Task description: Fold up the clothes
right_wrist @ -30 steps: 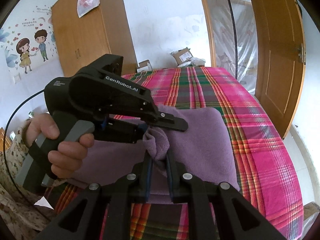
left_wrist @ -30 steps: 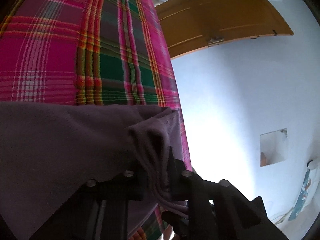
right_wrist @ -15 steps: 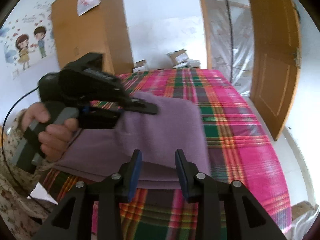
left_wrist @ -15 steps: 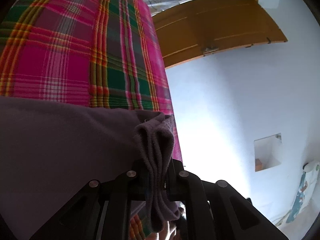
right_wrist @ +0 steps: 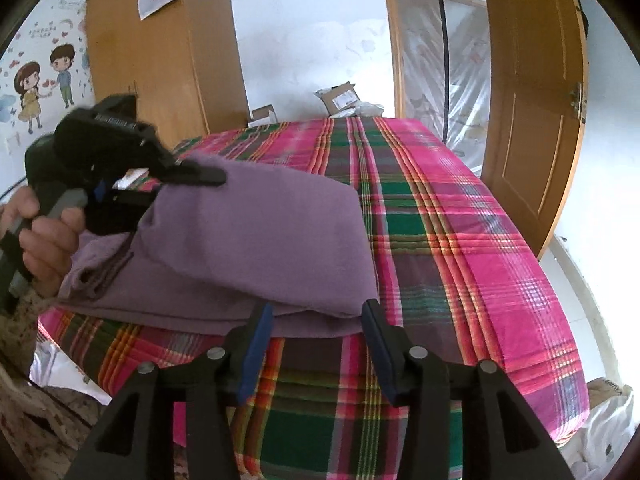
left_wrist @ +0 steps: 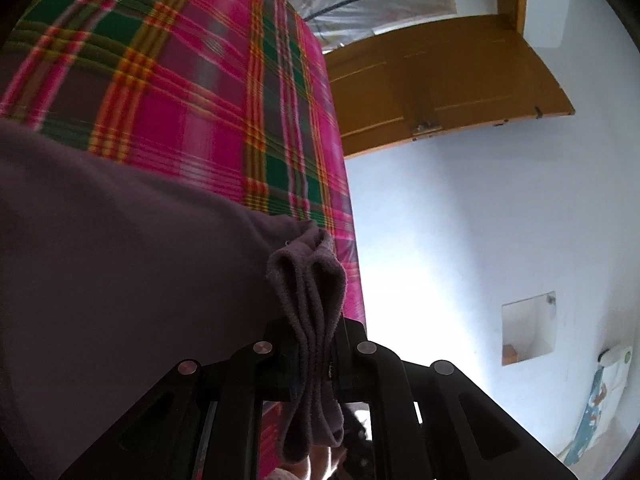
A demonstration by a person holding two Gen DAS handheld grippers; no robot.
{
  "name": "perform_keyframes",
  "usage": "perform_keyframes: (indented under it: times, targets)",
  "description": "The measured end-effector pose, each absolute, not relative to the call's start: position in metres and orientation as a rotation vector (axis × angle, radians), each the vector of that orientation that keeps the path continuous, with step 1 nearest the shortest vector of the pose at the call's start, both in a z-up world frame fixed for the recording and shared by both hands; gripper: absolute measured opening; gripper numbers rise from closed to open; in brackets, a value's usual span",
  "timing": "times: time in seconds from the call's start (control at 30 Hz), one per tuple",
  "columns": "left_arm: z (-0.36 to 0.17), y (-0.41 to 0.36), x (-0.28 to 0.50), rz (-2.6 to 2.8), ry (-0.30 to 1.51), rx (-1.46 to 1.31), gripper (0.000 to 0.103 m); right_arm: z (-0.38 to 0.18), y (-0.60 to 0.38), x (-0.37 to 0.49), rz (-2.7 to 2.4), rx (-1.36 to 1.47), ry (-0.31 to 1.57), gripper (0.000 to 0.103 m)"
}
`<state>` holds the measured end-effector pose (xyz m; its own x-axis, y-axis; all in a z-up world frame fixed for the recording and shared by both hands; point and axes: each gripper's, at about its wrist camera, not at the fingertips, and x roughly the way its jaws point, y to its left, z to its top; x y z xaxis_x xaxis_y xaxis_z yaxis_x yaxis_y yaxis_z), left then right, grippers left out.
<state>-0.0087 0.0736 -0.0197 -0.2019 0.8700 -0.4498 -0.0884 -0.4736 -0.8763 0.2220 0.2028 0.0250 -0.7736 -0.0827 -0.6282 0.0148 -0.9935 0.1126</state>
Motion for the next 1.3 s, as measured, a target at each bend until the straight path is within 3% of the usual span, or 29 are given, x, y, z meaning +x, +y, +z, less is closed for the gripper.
perform_keyframes:
  times: [0.2,0.7,0.9,1.13,1.3]
  targets:
    - [-0.018,0.056,-0.006,1.793,-1.023,-1.329,0.01,0.029,0.195,0.222,-2.918,1.003,-0.156,0.047]
    - [-0.009,0.077,0.0,1.723,-1.103,-1.231,0.01,0.008,0.155,0.202,-2.982,1.044,0.108,0.056]
    - [-0.005,0.075,0.0,1.738,-1.1,-1.219,0.01,0.005,0.172,0.172,-3.076,1.089,-0.087,0.056]
    - [-0.019,0.033,0.006,1.793,-1.126,-1.259,0.01,-0.001,0.184,0.169,-3.153,1.142,-0.01,0.057]
    - [-0.043,0.033,-0.016,1.794,-1.137,-1.345,0.01,-0.004,0.194,0.174,-3.134,1.135,0.01,0.063]
